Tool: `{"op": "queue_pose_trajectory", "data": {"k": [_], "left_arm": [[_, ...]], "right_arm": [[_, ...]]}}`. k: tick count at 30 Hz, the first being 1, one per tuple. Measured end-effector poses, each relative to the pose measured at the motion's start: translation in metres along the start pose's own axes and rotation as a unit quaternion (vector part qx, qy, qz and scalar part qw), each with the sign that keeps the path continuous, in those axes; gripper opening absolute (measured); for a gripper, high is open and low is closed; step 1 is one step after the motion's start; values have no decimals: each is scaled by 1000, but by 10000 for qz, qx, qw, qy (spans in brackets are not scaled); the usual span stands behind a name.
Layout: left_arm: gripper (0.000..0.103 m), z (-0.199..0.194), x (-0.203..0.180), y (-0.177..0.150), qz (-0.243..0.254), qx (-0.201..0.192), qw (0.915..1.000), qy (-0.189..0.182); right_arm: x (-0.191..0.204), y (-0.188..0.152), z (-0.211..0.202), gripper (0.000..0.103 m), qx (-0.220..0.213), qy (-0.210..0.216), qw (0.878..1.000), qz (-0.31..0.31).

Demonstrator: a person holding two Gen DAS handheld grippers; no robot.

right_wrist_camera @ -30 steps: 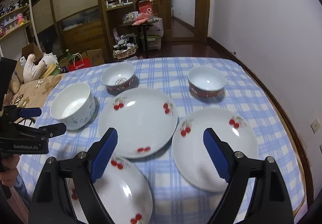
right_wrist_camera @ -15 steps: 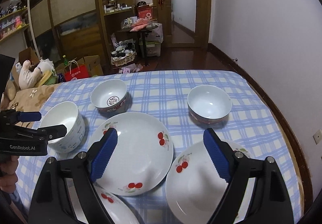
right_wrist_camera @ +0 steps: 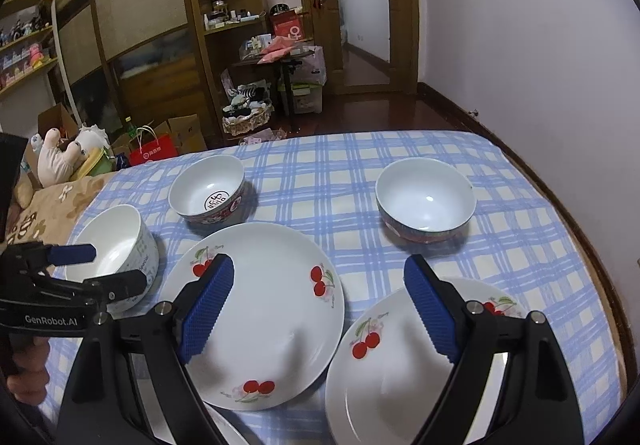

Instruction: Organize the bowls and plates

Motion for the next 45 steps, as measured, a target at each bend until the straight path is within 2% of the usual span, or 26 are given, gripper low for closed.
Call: {"op": "queue_pose_trajectory", "data": {"k": [15, 18, 21, 24, 26, 28, 31, 38, 40, 45], "left_arm": [[93, 9, -9, -6, -81, 141, 9994, -307], [93, 6, -13, -6, 42, 78, 9996, -283], [80, 7, -16, -7, 59, 184, 9990, -405], [79, 10, -20, -9, 102, 306, 9979, -556], [77, 12, -23, -11, 145, 352, 9980, -506], [72, 20, -24, -14, 148, 520, 9975, -459], [70, 31, -25, -18, 127, 757, 9961, -441], [68, 46, -26, -25, 132, 949, 9947, -366], [59, 53, -25, -27, 114, 1041, 9938, -372], [46, 69, -24, -34, -35, 1203, 9918, -427]], "right_arm": [[-10, -11, 27, 90, 224, 59, 9996, 140], [-12, -11, 33, 81, 272, 103, 9995, 130], [-14, -12, 39, 69, 369, 187, 9990, 163], [-17, -14, 45, 62, 461, 166, 9986, 182], [-18, -16, 49, 50, 542, 172, 9982, 190], [-18, -18, 53, 46, 620, 162, 9978, 194], [-19, -21, 57, 46, 660, 148, 9974, 241], [-20, -26, 66, 46, 749, 180, 9966, 284], [-21, -28, 67, 46, 744, 187, 9966, 316], [-21, -31, 74, 46, 832, 234, 9956, 352]]}}
Point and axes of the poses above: each gripper's, at about its wrist camera, not at the fingertips, and z roughly the way its jaws point, x to its left, y to its top, the point moved 3 cm from there along z, roughly the way its jaws point, and after that the axes turned 11 degrees about y, right-handed, at the moved point
